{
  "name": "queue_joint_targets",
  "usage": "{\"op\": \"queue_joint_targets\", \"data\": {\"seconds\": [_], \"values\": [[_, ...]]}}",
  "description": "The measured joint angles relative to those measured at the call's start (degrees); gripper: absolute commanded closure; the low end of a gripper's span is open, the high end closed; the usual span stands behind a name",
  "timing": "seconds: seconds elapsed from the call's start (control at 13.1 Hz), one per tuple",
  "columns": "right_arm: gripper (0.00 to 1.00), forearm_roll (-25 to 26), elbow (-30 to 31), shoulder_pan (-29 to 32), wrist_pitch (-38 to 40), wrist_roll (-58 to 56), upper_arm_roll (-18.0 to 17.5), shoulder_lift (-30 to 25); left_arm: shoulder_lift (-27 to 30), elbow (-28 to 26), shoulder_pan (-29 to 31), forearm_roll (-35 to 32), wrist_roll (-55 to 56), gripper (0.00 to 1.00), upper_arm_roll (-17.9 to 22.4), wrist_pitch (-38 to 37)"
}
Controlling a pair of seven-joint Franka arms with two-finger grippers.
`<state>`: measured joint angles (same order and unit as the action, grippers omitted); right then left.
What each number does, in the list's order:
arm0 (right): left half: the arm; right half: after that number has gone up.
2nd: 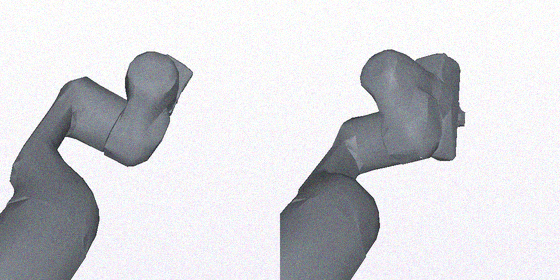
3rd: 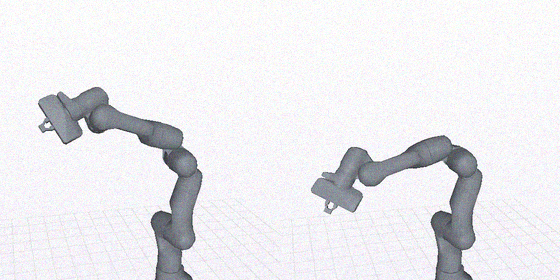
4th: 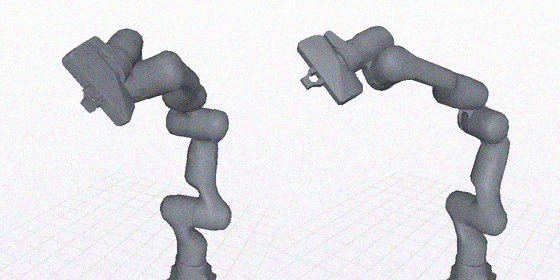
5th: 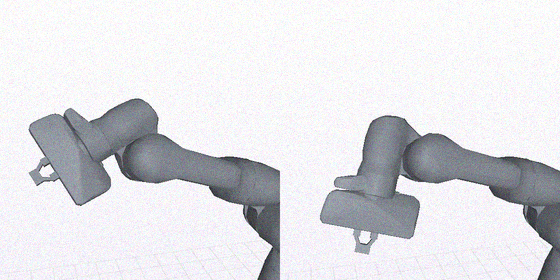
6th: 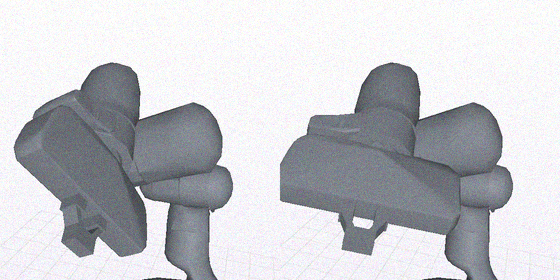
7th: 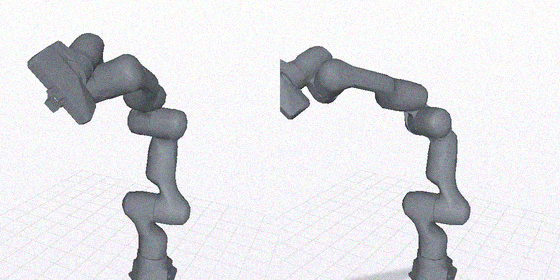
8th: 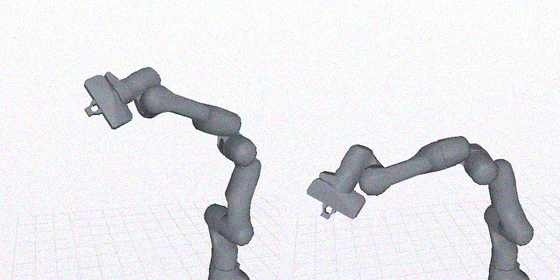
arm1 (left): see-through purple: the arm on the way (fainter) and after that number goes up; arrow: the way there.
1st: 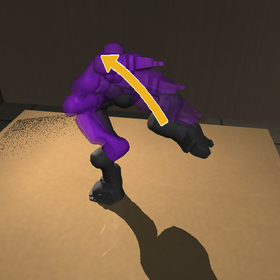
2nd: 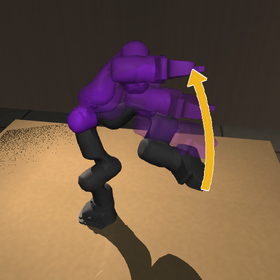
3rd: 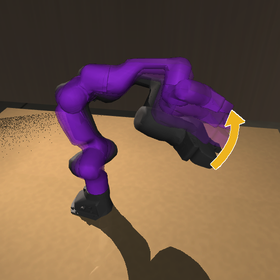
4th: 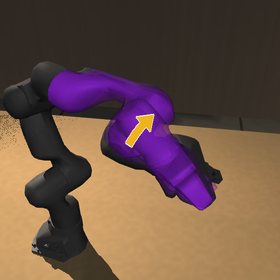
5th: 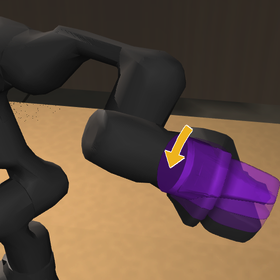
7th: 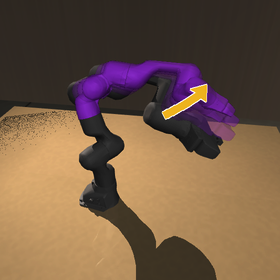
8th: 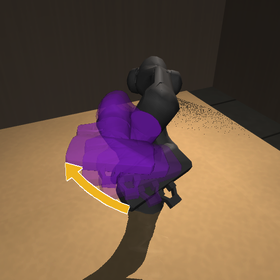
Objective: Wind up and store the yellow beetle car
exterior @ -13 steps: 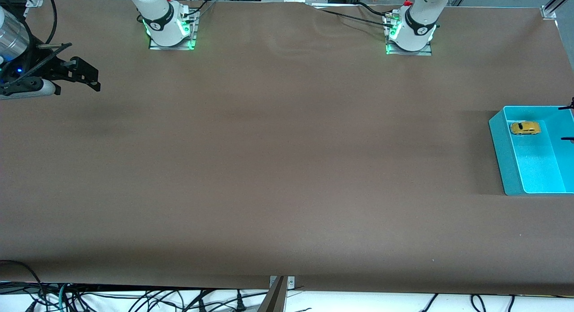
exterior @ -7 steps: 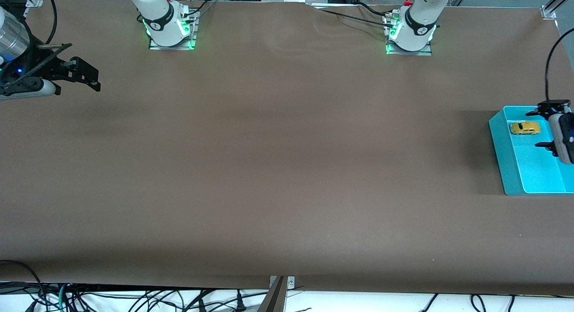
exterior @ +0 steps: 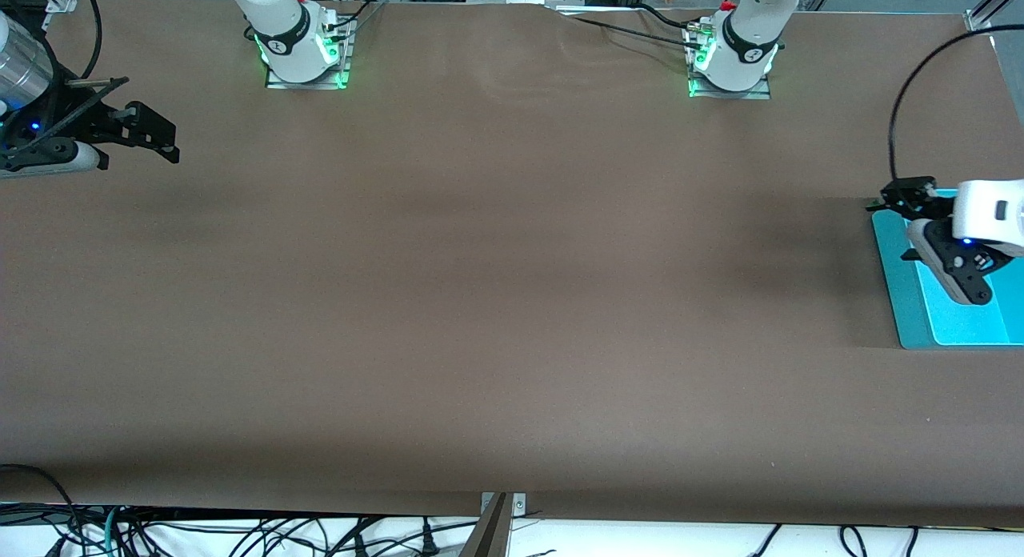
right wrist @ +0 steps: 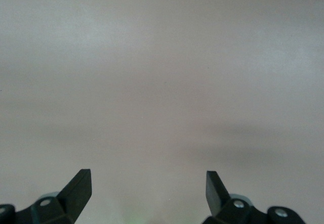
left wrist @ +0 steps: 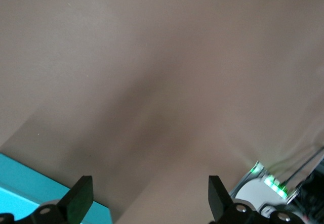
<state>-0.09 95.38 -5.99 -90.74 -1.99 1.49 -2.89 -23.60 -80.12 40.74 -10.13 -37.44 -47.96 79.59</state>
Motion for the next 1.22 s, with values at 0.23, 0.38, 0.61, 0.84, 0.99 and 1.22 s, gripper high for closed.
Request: {"op": "queue_joint_targets", "data": {"seconds": [0.23,0.38,0.61,0.84,0.99,1.22], "values": [[0.00,0.0,0.0,0.0,0.0,0.0,0.0,0.0,9.0,-1.0,-15.2,6.5,11.6,0.00,13.0,-0.3],[0.00,0.0,0.0,0.0,0.0,0.0,0.0,0.0,14.3,-3.9,-24.1,10.7,18.8,0.00,21.1,-0.2],[0.00,0.0,0.0,0.0,0.0,0.0,0.0,0.0,19.8,-9.4,-37.4,12.2,24.9,0.00,36.5,6.5],[0.00,0.1,0.0,0.0,0.0,0.0,0.0,0.0,24.3,-16.4,-40.9,12.6,28.0,0.00,43.9,14.2],[0.00,0.3,0.0,-0.1,0.0,0.0,-0.1,0.0,26.5,-18.9,-41.4,12.6,34.9,0.00,44.3,14.8],[0.00,0.7,0.0,-0.1,0.0,0.0,-0.3,0.0,26.9,-19.5,-41.9,12.6,37.1,0.00,44.3,14.8]]}}
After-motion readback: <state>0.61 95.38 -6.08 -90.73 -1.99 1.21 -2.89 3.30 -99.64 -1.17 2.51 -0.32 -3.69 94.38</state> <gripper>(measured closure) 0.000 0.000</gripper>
